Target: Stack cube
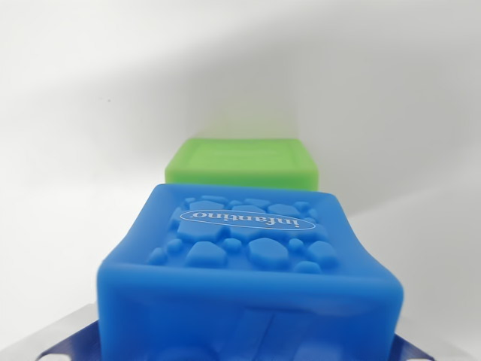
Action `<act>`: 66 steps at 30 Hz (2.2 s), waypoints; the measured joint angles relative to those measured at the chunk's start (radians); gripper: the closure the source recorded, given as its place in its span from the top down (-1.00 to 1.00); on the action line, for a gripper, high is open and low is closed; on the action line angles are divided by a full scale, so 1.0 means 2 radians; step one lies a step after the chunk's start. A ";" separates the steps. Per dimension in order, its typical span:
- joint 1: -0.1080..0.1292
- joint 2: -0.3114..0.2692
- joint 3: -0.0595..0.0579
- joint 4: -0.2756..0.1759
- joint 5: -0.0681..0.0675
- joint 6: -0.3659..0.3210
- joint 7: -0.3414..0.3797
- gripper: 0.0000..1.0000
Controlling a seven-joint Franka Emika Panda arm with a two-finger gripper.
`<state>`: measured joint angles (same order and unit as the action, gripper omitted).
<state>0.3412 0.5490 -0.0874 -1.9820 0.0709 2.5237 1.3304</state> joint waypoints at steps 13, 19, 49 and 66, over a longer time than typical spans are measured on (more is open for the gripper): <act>-0.002 0.016 0.003 0.003 0.001 0.014 0.000 -1.00; -0.002 0.016 0.003 0.003 0.001 0.014 0.000 1.00; -0.002 0.017 0.003 0.003 0.001 0.015 0.000 1.00; -0.001 -0.009 0.001 0.000 0.000 -0.006 0.000 1.00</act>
<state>0.3393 0.5319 -0.0851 -1.9816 0.0710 2.5114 1.3305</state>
